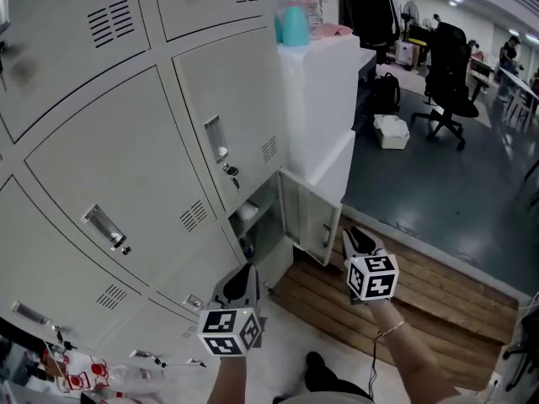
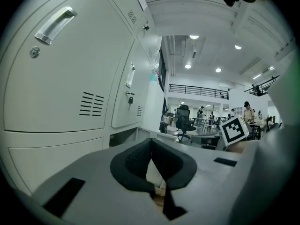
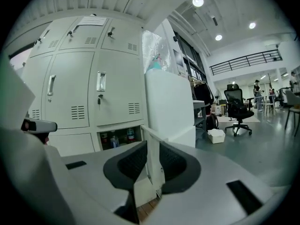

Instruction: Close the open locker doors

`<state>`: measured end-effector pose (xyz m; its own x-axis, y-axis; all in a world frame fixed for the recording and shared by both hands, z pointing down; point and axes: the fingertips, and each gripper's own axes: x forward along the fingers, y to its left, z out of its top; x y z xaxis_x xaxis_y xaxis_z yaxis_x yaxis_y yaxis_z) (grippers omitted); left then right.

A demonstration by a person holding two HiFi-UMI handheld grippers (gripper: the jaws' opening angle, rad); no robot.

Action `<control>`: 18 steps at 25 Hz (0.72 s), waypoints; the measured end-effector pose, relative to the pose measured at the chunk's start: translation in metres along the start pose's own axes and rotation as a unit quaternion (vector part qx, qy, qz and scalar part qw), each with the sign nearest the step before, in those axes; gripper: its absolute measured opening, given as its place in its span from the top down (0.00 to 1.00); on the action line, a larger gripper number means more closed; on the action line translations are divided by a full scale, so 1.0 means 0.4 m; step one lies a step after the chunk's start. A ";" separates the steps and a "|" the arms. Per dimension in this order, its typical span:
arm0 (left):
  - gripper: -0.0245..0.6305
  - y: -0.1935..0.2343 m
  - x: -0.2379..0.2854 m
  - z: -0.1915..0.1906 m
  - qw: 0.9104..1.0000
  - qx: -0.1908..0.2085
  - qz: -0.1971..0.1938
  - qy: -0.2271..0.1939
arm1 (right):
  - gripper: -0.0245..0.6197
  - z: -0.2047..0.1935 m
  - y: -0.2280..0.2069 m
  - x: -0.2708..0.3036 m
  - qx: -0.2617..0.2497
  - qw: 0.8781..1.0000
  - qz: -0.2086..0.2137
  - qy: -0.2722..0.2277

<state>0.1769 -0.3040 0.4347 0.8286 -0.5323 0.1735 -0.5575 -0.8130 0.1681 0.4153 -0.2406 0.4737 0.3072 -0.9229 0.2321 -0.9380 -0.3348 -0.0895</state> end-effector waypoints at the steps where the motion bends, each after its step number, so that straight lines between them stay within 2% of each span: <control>1: 0.93 -0.003 0.025 0.000 1.000 0.000 0.001 0.002 | 0.85 0.003 -0.017 0.027 0.000 1.000 0.003 0.004; 11: 0.93 0.005 0.189 -0.019 0.999 -0.006 0.021 0.023 | 0.74 -0.003 -0.103 0.238 0.025 0.998 0.053 0.028; 16: 0.93 0.019 0.207 -0.018 0.999 -0.008 0.031 0.025 | 0.74 -0.019 -0.108 0.285 0.041 0.995 0.081 0.038; 18: 0.93 0.023 0.203 -0.016 0.999 -0.008 0.034 0.023 | 0.78 -0.023 -0.101 0.288 0.059 0.993 0.096 0.039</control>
<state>0.2387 -0.3530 0.4567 0.7853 -0.5751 0.2293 -0.6140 -0.7708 0.1699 0.4871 -0.3318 0.5129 0.1074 -0.9557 0.2739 -0.9514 -0.1787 -0.2507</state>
